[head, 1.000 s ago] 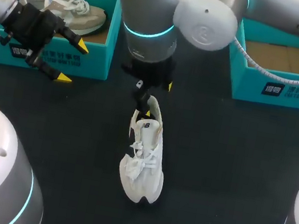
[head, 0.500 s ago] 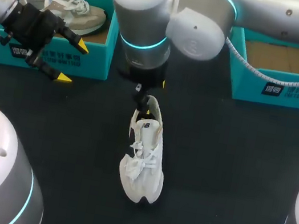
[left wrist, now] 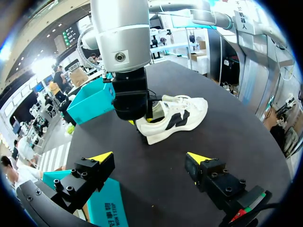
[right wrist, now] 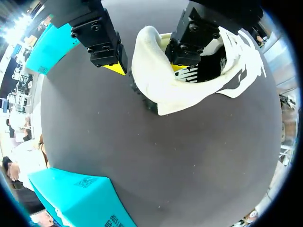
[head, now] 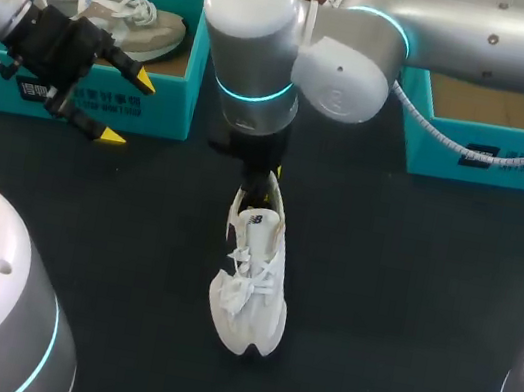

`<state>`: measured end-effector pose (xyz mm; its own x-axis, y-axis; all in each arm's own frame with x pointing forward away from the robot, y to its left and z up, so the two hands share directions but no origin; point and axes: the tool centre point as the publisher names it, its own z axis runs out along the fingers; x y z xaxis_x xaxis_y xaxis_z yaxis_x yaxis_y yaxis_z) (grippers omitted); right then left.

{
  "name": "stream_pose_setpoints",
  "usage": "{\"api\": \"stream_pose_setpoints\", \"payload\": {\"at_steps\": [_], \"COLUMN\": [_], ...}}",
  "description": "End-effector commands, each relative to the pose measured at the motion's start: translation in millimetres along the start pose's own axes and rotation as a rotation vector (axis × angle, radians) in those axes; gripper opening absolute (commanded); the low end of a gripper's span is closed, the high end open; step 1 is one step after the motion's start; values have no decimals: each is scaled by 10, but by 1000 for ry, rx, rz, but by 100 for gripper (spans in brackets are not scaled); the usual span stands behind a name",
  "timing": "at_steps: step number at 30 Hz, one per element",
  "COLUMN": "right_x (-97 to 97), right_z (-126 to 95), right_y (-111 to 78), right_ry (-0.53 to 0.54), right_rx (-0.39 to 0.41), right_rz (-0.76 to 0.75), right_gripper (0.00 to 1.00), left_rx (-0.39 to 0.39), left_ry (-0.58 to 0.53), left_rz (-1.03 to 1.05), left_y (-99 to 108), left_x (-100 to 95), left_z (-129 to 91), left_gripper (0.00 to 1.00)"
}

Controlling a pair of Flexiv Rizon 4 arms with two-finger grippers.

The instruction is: Take the shoe out of the shoebox, open the shoe tongue, remove and reinsert the insole, then place the shoe into the shoebox

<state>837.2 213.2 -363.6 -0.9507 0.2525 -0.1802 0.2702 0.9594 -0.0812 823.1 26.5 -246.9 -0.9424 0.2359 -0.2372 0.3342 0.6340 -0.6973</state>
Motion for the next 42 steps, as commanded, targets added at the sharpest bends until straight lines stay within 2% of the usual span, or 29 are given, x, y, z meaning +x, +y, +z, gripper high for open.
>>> {"api": "stream_pose_setpoints", "payload": {"at_steps": [1,5,8,13,17,19,22,23,24,25,27,32,37,42], "right_x": [17,39,39,30,-5,-63,-124,-165,-175,-233,-314,-494,-673,-754], "right_z": [103,165,168,-23,-323,-538,-840,-996,-1032,-1228,-1472,-1906,-2201,-2303], "right_y": [55,56,38,-62,-173,-246,-310,-338,-343,-378,-419,-516,-602,-623], "right_ry": [9,15,9,-10,-1,53,70,57,54,47,18,-38,-97,-139], "right_rx": [12,33,47,100,141,117,98,100,95,75,48,21,3,-10], "right_rz": [-11,-29,-20,-3,-12,40,26,11,8,2,-15,-39,-47,-18], "right_gripper": [46,38,0,0,0,0,0,0,0,0,0,0,0,0], "left_rx": [-3,-3,-3,-3,-3,-3,-3,-3,-3,-3,-3,-3,-3,-3], "left_ry": [1,1,1,1,1,1,1,1,1,1,1,1,1,1], "left_rz": [0,0,0,0,0,0,0,0,0,0,0,0,0,0], "left_y": [-1,-1,-1,-1,-1,-1,-1,-1,-1,-1,-1,-1,-1,-1], "left_x": [6,6,6,6,6,6,6,6,6,6,6,6,6,6], "left_z": [-1,-1,-1,-1,-1,-1,-1,-1,-1,-1,-1,-1,-1,-1], "left_gripper": [100,100,100,100,100,100,100,100,100,100,100,100,100,100]}}
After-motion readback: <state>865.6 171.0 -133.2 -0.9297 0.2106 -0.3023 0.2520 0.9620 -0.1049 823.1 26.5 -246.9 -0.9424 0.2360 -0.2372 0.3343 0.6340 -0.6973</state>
